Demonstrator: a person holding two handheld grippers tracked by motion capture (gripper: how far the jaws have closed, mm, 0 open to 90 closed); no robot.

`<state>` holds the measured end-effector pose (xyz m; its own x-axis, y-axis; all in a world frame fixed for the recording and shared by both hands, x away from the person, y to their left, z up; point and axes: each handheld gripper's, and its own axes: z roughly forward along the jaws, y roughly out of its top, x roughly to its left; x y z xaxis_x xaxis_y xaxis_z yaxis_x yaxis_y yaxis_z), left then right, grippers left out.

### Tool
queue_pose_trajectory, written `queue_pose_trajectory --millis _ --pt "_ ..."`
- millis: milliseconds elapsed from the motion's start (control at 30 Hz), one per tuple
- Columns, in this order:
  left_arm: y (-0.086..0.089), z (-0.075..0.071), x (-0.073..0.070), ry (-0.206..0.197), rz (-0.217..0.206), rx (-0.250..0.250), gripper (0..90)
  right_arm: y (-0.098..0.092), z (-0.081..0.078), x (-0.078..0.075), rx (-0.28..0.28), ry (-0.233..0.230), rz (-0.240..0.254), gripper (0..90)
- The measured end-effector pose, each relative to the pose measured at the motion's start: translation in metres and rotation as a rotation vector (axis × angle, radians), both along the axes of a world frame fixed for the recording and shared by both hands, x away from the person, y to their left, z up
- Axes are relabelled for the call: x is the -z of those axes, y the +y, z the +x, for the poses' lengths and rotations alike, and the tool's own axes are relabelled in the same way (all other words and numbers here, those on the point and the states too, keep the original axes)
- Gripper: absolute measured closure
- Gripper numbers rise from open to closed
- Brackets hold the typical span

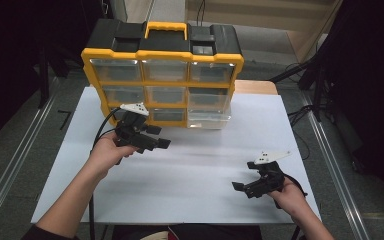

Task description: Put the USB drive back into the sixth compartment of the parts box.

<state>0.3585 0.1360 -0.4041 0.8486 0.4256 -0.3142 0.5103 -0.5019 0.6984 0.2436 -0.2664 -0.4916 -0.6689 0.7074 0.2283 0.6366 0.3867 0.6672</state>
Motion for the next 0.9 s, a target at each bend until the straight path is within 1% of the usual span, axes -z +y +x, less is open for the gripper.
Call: queue_pose_trajectory --millis 67,200,333,367,467,500,600,633,733,833,900 --pt "0.001 -0.002 0.004 -0.006 0.014 -0.005 28.7 0.0 0.0 0.0 0.004 0.002 0.001 0.0" --pt "0.006 -0.008 0.012 -0.003 0.018 -0.006 28.7 0.0 0.0 0.0 0.008 0.003 -0.001 0.0" --pt "0.011 -0.013 0.019 -0.02 0.022 -0.023 28.7 0.0 0.0 0.0 0.005 0.001 -0.003 0.0" --pt "0.011 -0.014 0.02 -0.02 0.018 -0.025 28.6 0.0 0.0 0.001 0.006 0.002 -0.003 0.0" --pt "0.014 -0.018 0.023 -0.023 0.031 -0.026 28.7 0.0 0.0 0.0 0.005 0.002 -0.004 0.0" --pt "0.015 -0.02 0.025 -0.022 0.026 -0.029 28.6 0.0 0.0 0.0 0.006 0.002 -0.003 0.0" --pt "0.018 -0.024 0.028 -0.027 0.036 -0.032 28.7 0.0 0.0 0.0 0.006 0.002 -0.002 0.0" --pt "0.019 -0.026 0.029 -0.026 0.041 -0.033 28.7 0.0 0.0 0.0 0.005 0.001 -0.001 0.0" --pt "0.023 -0.03 0.034 -0.019 0.034 -0.028 28.7 0.0 0.0 0.0 0.004 0.0 -0.001 0.0" --pt "0.027 -0.034 0.039 -0.013 0.048 -0.025 28.6 0.0 0.0 0.0 0.01 0.002 -0.004 0.0" --pt "0.03 -0.036 0.041 -0.008 0.049 -0.032 28.7 0.001 0.001 0.0 0.01 0.005 -0.004 0.0"
